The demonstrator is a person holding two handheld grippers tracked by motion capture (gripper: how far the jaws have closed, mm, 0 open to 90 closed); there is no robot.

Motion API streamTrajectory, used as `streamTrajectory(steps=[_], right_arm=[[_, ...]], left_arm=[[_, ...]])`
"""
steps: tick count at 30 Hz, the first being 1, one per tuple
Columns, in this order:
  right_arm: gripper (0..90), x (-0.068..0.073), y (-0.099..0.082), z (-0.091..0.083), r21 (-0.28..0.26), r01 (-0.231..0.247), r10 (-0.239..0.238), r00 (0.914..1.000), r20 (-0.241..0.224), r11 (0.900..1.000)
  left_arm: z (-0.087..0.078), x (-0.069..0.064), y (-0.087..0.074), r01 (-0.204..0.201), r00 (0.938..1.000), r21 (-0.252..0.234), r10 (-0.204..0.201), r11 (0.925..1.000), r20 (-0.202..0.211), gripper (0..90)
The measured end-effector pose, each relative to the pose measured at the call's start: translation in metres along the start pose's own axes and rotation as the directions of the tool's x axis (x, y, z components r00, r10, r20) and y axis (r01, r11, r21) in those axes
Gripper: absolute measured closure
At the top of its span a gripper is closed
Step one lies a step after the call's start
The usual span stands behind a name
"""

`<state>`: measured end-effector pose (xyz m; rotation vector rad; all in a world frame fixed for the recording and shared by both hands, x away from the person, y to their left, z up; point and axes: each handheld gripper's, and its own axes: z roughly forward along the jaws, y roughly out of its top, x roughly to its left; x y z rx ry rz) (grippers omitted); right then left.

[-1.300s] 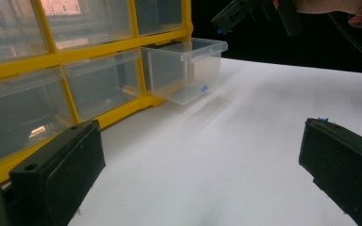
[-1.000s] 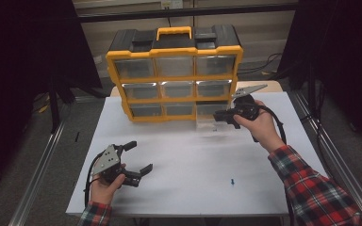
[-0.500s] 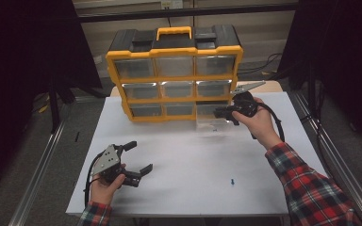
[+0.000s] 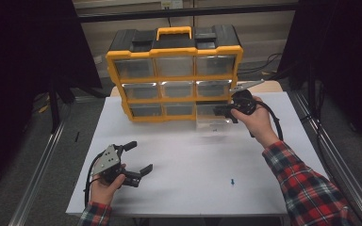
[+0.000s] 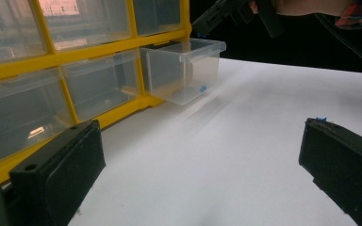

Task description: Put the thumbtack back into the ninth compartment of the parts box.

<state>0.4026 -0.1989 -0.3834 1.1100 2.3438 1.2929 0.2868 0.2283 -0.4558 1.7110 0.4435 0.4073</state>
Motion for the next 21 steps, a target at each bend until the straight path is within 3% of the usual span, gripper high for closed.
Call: streamTrajectory(steps=[10, 12, 17, 19, 21], right_arm=[[78.8, -0.002, -0.002, 0.007, 0.018, -0.004, 0.004, 0.9998, 0.019, 0.9998], [78.7, -0.002, -0.002, 0.008, 0.023, -0.012, 0.011, 0.9995, 0.029, 0.9997], [78.3, -0.003, -0.003, 0.013, 0.024, -0.014, 0.014, 0.9995, 0.029, 0.9996], [76.7, -0.004, -0.003, 0.014, 0.025, -0.015, 0.014, 0.9995, 0.029, 0.9996], [74.3, -0.004, -0.003, 0.013, 0.026, -0.028, 0.027, 0.9991, 0.031, 0.9993]], left_arm=[[0.000, 0.000, 0.000, -0.002, 1.0000, 0.001, 0.002, 1.0000, 0.001, 0.5], [0.000, 0.001, 0.000, -0.019, 0.9998, 0.010, 0.019, 0.9998, 0.005, 0.5], [0.001, -0.002, -0.001, 0.015, 0.9999, -0.006, -0.015, 0.9999, 0.007, 0.5], [0.000, 0.000, 0.000, -0.007, 1.0000, 0.002, 0.007, 1.0000, 0.007, 0.5], [0.000, 0.000, 0.000, -0.001, 1.0000, 0.001, 0.001, 1.0000, 0.003, 0.5]])
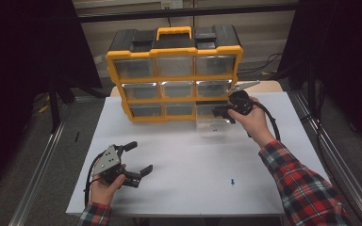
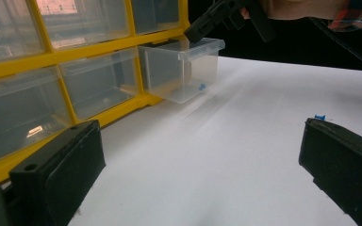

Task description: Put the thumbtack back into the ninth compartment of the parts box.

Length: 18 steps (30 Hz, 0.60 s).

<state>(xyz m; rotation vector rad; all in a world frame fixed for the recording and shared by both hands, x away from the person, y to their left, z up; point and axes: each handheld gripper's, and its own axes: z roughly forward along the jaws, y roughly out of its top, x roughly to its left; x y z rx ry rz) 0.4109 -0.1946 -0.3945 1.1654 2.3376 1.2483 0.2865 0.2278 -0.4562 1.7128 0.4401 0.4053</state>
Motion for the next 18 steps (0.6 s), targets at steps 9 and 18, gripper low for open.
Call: streamTrajectory(steps=[9, 18], right_arm=[[62.6, 0.002, -0.001, -0.007, -0.015, 0.019, -0.020, 0.9997, -0.015, 0.9997], [46.4, 0.013, -0.010, -0.019, -0.036, 0.043, -0.045, 0.9970, -0.062, 0.9984]], left_arm=[[-0.003, 0.000, 0.001, -0.024, 0.9989, 0.029, 0.025, 0.9993, -0.040, 0.6], [-0.001, -0.002, 0.001, -0.005, 0.9992, 0.018, 0.005, 0.9998, -0.038, 0.5]])
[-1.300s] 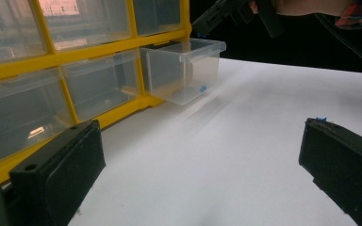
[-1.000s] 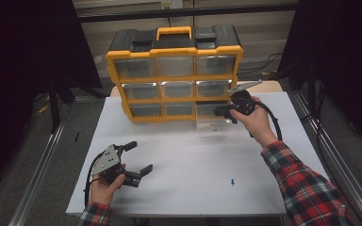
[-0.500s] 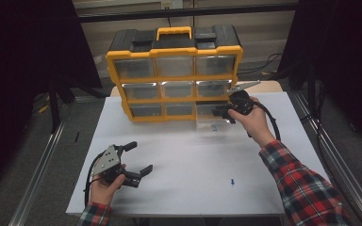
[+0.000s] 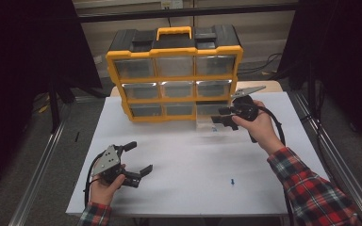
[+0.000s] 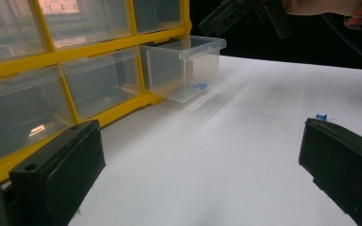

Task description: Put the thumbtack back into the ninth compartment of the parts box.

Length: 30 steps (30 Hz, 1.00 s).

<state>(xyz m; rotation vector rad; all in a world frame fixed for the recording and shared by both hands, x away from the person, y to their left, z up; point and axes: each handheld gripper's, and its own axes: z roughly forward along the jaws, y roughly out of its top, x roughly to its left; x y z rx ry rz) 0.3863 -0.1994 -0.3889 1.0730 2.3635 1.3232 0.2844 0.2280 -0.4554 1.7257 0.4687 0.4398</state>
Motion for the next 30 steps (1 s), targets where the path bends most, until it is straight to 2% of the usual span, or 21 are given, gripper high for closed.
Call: streamTrajectory(steps=[4, 5, 7, 13, 22, 23, 25, 26, 30], right_arm=[[39.0, 0.002, -0.004, -0.005, -0.012, 0.001, -0.001, 1.0000, -0.005, 0.9999], [36.7, 0.003, -0.005, -0.007, -0.014, 0.002, -0.002, 1.0000, -0.004, 0.9999], [32.0, 0.005, -0.008, -0.009, -0.023, 0.008, -0.008, 0.9999, -0.009, 0.9997], [25.6, 0.011, -0.015, -0.015, -0.029, 0.020, -0.020, 0.9996, -0.018, 0.9994], [22.1, 0.023, -0.026, -0.018, -0.032, 0.042, -0.043, 0.9979, -0.048, 0.9986], [21.1, 0.025, -0.027, -0.019, -0.030, 0.045, -0.046, 0.9976, -0.051, 0.9985], [20.4, 0.027, -0.030, -0.020, -0.030, 0.052, -0.053, 0.9971, -0.055, 0.9982], [20.3, 0.028, -0.031, -0.020, -0.036, 0.053, -0.055, 0.9970, -0.054, 0.9979], [19.9, 0.031, -0.034, -0.023, -0.041, 0.063, -0.065, 0.9962, -0.058, 0.9972]], left_arm=[[0.001, 0.000, 0.000, 0.009, 1.0000, -0.005, -0.009, 0.9999, -0.003, 0.5], [0.002, 0.001, -0.001, 0.014, 0.9993, -0.018, -0.013, 0.9997, 0.034, 0.6], [0.001, 0.002, -0.001, -0.002, 0.9994, -0.007, 0.002, 1.0000, 0.035, 0.5], [0.001, 0.002, -0.001, -0.003, 0.9994, -0.009, 0.003, 1.0000, 0.036, 0.5], [0.000, 0.002, -0.001, -0.002, 0.9994, -0.004, 0.002, 1.0000, 0.034, 0.5], [0.000, 0.000, 0.000, -0.005, 1.0000, 0.009, 0.005, 0.9999, -0.001, 0.6], [0.000, 0.000, 0.000, -0.005, 1.0000, 0.009, 0.005, 0.9999, -0.002, 0.5], [0.001, 0.001, -0.001, 0.001, 0.9994, -0.004, -0.001, 1.0000, 0.034, 0.6], [0.001, 0.001, -0.001, 0.004, 0.9994, -0.007, -0.004, 1.0000, 0.035, 0.5]])
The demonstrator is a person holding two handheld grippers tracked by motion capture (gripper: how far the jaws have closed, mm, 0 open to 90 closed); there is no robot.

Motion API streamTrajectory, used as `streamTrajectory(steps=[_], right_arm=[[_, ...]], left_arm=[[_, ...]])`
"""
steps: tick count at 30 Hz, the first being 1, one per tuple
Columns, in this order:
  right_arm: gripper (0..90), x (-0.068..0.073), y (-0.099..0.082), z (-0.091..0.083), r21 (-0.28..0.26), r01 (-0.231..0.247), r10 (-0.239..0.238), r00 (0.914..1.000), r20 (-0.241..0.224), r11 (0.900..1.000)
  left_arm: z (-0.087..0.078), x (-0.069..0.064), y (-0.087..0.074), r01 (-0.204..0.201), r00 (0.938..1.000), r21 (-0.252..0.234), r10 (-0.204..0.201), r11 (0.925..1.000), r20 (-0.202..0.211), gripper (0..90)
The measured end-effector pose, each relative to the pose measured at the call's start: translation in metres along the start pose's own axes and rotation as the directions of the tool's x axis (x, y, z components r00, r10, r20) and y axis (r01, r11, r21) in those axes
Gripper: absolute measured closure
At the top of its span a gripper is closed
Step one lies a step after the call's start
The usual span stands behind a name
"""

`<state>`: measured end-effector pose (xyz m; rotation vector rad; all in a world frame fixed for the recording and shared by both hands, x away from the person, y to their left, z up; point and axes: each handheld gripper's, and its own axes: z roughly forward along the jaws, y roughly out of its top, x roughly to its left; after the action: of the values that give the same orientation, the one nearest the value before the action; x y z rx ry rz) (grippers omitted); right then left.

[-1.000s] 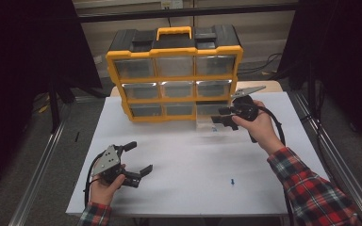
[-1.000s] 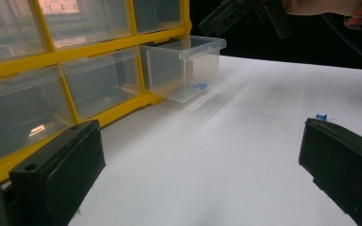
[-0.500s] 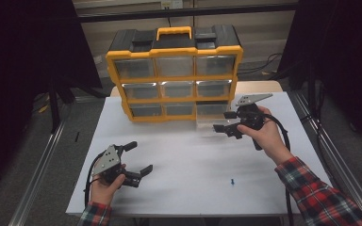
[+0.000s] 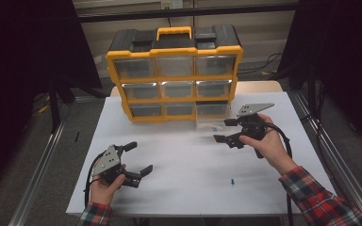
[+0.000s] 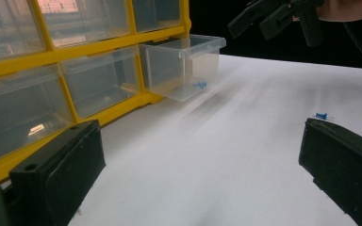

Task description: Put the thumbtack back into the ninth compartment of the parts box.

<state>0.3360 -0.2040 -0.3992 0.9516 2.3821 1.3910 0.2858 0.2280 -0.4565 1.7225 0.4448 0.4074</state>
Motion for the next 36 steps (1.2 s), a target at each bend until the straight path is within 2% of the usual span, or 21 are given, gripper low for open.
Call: streamTrajectory(steps=[17, 18, 19, 21, 22, 23, 25, 26, 27, 32, 36], right_arm=[[19.4, 0.005, -0.018, -0.011, -0.002, -0.009, 0.009, 0.9999, -0.003, 1.0000], [19.2, 0.005, -0.020, -0.011, -0.002, -0.006, 0.006, 1.0000, -0.006, 1.0000], [19.2, 0.006, -0.021, -0.011, -0.003, -0.010, 0.010, 0.9999, -0.008, 1.0000], [18.3, 0.007, -0.022, -0.011, 0.011, -0.001, 0.001, 0.9999, -0.012, 0.9999], [17.9, 0.008, -0.023, -0.011, 0.018, 0.005, -0.004, 0.9998, -0.019, 0.9998], [17.8, 0.008, -0.024, -0.011, 0.021, 0.011, -0.010, 0.9997, -0.023, 0.9997], [17.8, 0.009, -0.026, -0.011, 0.013, 0.003, -0.003, 0.9998, -0.021, 0.9999], [17.8, 0.010, -0.027, -0.011, 0.014, 0.005, -0.005, 0.9997, -0.024, 0.9999], [17.6, 0.010, -0.028, -0.011, 0.018, 0.006, -0.005, 0.9997, -0.024, 0.9998], [17.4, 0.012, -0.031, -0.012, 0.007, 0.006, -0.006, 1.0000, -0.001, 1.0000], [17.4, 0.014, -0.033, -0.013, -0.001, 0.003, -0.003, 0.9998, -0.018, 1.0000]], left_arm=[[0.000, 0.000, 0.000, -0.001, 1.0000, 0.002, 0.001, 1.0000, -0.003, 0.6], [-0.001, -0.002, 0.000, -0.005, 0.9991, 0.020, 0.005, 0.9998, -0.041, 0.5], [-0.001, -0.002, 0.000, -0.005, 0.9991, 0.021, 0.006, 0.9998, -0.042, 0.5], [0.000, -0.002, 0.000, -0.007, 0.9991, 0.021, 0.008, 0.9998, -0.041, 0.5], [0.000, 0.000, 0.000, -0.004, 1.0000, 0.006, 0.004, 1.0000, -0.004, 0.5], [-0.001, -0.002, 0.000, -0.005, 0.9991, 0.020, 0.006, 0.9998, -0.042, 0.5], [-0.001, -0.002, 0.000, -0.006, 0.9991, 0.021, 0.006, 0.9998, -0.043, 0.5], [0.000, 0.000, 0.000, -0.004, 0.9999, 0.015, 0.004, 0.9999, -0.014, 0.5], [0.000, 0.000, 0.000, -0.003, 1.0000, 0.006, 0.003, 1.0000, -0.005, 0.5], [0.001, 0.000, 0.000, -0.005, 1.0000, 0.006, 0.005, 1.0000, -0.005, 0.5], [0.000, 0.000, 0.000, -0.004, 1.0000, 0.005, 0.004, 1.0000, -0.004, 0.5]])
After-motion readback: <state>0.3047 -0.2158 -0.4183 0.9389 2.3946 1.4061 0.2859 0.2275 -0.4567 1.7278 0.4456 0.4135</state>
